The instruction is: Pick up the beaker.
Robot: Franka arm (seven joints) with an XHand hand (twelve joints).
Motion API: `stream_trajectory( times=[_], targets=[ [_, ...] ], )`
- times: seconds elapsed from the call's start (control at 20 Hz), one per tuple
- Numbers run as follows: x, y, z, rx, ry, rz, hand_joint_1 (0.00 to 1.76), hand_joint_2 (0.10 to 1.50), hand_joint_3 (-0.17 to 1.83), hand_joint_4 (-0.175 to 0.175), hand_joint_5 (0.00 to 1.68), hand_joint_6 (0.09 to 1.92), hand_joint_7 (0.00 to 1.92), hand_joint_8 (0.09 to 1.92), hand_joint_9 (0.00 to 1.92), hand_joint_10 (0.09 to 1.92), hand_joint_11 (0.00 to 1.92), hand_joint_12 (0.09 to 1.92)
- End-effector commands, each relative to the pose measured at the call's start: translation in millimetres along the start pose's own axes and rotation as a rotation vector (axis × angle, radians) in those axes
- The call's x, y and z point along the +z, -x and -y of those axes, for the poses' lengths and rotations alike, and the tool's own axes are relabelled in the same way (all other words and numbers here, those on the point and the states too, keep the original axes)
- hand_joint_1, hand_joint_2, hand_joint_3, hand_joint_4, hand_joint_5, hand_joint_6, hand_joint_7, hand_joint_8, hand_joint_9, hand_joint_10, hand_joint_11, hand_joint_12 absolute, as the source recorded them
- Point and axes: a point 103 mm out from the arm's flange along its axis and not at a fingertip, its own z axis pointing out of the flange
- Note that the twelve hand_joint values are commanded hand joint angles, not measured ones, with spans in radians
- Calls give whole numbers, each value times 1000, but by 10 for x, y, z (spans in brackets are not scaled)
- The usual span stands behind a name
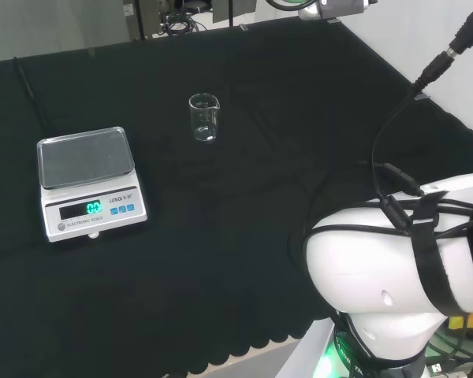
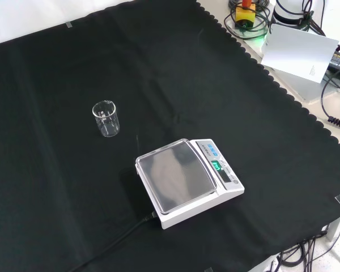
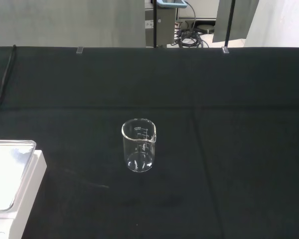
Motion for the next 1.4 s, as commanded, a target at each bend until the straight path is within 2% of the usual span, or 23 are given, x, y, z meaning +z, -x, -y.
stream_trajectory(
  times=[0.05,0.5,0.65,0.8,1.2,1.4],
  targets=[
    [-1,-1,-2,0,8,4,412,649,261,19,147,87,100,637,266,755,51,1464],
    [13,-3,-47,-3,7,6,378,661,237,13,178,87,123,639,235,766,0,1470],
    [76,44,-163,4,-2,1,379,662,235,13,178,87,122,638,234,766,0,1470],
    [203,58,-408,0,-15,7,384,664,232,13,168,87,118,636,234,767,0,1469],
    [594,-103,-1175,-62,-69,33,410,672,225,17,97,87,75,619,217,766,0,1466],
    [785,-107,-1562,-79,-94,28,418,676,221,19,81,87,57,613,206,766,0,1461]
  ],
)
